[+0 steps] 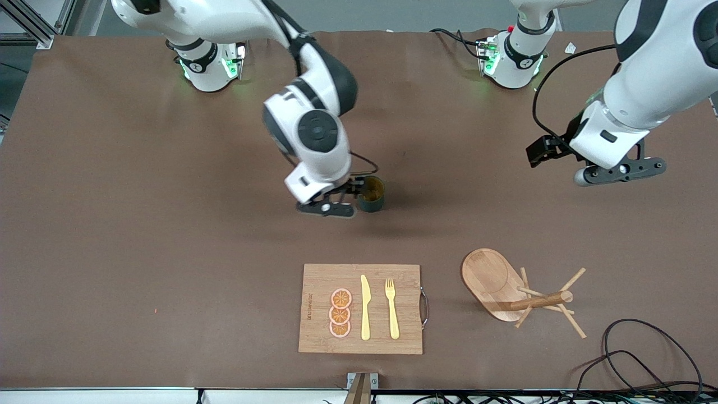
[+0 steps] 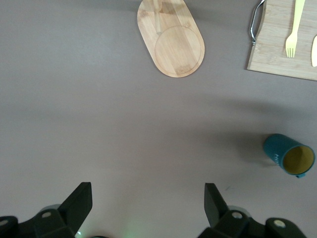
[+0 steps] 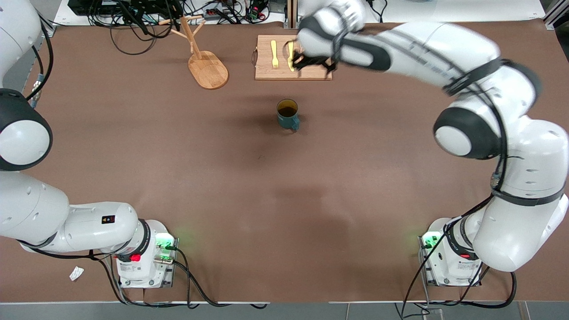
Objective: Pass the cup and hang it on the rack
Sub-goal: 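Set the mug down and open the right gripper while the left gripper approaches, then withdraw the right gripper while the left gripper moves above the mug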
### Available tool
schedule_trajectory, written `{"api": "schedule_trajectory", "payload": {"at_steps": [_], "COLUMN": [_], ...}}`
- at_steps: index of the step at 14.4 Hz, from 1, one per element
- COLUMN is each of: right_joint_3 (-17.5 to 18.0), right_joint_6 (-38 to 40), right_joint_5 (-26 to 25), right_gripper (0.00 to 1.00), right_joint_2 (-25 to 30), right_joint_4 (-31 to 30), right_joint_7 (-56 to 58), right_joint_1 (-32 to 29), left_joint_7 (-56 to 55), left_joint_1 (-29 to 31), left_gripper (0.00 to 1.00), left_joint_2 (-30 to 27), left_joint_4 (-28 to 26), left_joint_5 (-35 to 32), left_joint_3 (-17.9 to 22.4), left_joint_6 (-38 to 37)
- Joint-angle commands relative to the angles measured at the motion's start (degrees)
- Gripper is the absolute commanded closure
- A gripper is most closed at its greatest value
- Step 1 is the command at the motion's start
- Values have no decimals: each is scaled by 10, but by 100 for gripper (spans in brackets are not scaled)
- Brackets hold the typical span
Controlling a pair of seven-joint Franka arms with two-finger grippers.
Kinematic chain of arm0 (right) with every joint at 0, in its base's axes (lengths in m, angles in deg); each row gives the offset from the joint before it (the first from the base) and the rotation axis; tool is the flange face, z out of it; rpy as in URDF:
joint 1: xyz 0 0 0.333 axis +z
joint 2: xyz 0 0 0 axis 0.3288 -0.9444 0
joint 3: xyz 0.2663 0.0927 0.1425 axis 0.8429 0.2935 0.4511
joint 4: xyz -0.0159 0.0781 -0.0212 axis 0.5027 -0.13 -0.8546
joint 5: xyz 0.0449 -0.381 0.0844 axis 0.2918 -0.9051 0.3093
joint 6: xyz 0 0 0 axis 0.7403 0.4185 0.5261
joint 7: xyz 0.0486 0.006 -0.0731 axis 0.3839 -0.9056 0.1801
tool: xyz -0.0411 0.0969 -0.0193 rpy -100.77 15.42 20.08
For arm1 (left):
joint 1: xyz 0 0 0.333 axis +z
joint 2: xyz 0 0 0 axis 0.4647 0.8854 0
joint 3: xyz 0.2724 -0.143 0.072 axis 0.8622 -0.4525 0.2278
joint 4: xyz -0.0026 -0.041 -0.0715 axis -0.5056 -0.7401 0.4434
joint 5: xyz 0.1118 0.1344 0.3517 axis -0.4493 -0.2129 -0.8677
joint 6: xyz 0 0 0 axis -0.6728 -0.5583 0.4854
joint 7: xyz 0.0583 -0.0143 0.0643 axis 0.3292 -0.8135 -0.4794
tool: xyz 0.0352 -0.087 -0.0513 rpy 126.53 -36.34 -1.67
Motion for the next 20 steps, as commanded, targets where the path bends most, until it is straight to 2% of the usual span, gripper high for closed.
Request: {"api": "schedule_trajectory", "payload": {"at_steps": [1,7,9,11,15,17,20], "right_joint_3": [9,7,6,5,4,8,8], "right_joint_6": [59,155,173,197,240,259,278], "right_joint_5": [14,7,3,-29,-80,-76,-73], "right_gripper": [0,0,0,0,0,0,0], "right_joint_2": [53,120,138,150,153,148,148], "right_joint_4": [-27,-44,-41,-36,-3,29,41], "right_joint_7": [114,264,318,370,378,379,380], "right_joint_1": [-84,-262,-314,-357,-379,-403,-403], "left_joint_7": [-63,-192,-239,-279,-351,-397,-461], "left_joint_1": [-31,-104,-128,-151,-191,-216,-249], "left_gripper": [0,0,0,0,0,0,0], "left_joint_2": [16,48,69,84,120,136,169], "left_joint_4": [5,7,26,35,66,69,86], "left_joint_5": [-4,-39,-48,-58,-77,-103,-131], "left_joint_3": [-2,-2,-2,-2,-1,-1,-1], "left_joint_6": [20,34,34,34,33,34,34]}}
